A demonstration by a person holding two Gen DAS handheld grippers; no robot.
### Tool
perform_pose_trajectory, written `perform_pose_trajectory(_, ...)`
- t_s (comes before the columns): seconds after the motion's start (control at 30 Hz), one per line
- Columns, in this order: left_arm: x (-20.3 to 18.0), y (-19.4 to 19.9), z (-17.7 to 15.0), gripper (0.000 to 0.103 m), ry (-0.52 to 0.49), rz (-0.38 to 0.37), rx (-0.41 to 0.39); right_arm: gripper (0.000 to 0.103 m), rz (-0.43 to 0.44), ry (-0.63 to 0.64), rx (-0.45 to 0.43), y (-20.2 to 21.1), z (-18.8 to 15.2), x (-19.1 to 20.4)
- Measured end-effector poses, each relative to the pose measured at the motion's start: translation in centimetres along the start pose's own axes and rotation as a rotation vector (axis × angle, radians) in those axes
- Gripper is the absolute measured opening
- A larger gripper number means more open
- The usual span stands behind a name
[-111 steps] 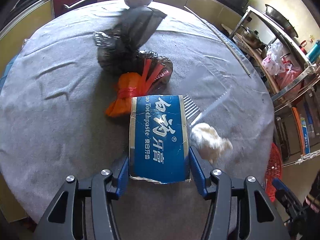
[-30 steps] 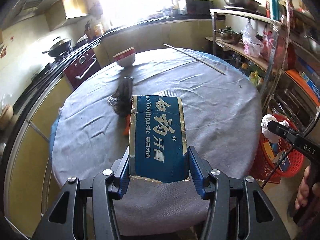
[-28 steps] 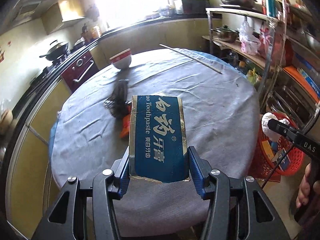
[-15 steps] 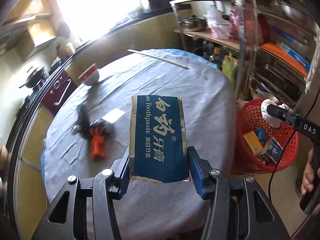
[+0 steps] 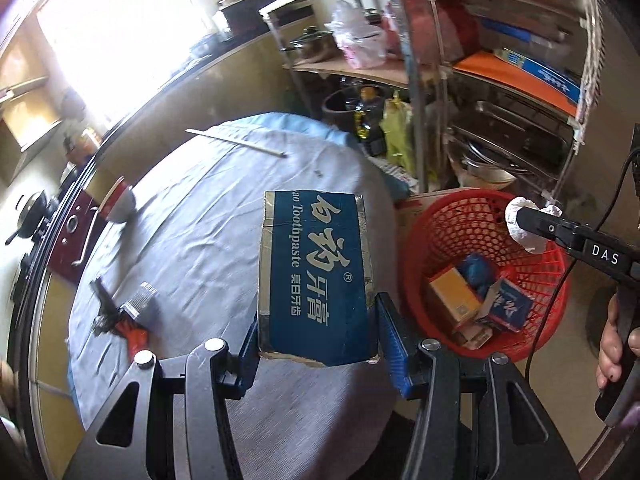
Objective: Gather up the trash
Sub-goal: 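Carry the toothpaste box in the left tool and tissue in the right to the red basket, then open the right tool over the basket while the left drops the toothpaste box in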
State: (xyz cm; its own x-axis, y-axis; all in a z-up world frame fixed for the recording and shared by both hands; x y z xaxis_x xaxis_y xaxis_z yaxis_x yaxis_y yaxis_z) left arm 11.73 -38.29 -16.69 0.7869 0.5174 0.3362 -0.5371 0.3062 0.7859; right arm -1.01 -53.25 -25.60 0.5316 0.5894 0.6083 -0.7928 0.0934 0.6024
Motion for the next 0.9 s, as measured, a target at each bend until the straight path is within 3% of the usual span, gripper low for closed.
perform_pose_trajectory(0.27,-3.1,-1.2,1.6,0.055,-0.046,-0.053,0.012,0.038,-0.017,-0.052,0.001,0.5,0.8,-2.7)
perform_pose_trajectory(0.43,-5.4,-1.9,2.3,0.056,-0.069,-0.125,0.017,0.039,-0.016,-0.087,0.012,0.6,1.0,-4.0)
perform_pose_trajectory(0.5,-6.2,-2.0,2.5,0.056,-0.076,-0.17,0.015,0.059,-0.012,-0.108,0.018,0.6,1.0,-4.3)
perform_pose_trajectory(0.57,-6.7,-2.0,2.6,0.061,-0.072,-0.208,0.013,0.062,0.014,-0.134,0.018,0.8,1.2,-4.5)
perform_pose_trajectory(0.7,-5.8,-2.5,2.1,0.063,-0.034,-0.232,0.027,0.062,0.01,-0.142,0.0,1.1,1.6,-4.7)
perform_pose_trajectory(0.9,-1.7,-3.3,0.0,0.063,0.054,-0.191,0.056,0.062,0.006,-0.123,0.012,0.2,1.3,-3.7)
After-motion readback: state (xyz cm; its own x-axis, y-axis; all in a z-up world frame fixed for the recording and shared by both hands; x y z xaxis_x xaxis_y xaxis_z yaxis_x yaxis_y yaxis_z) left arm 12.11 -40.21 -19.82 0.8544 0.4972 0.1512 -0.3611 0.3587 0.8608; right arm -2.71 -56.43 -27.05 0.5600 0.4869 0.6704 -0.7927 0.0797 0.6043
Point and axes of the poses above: each gripper's, at about its wrist camera, not at the fingertips, and y roughly against the way its jaws point, x to its left, z to its top, the point moved 9 cm from there along -y, roughly the way its jaws point, and after that the axes turned 2 degrees about -y, right-handed, at the moved point
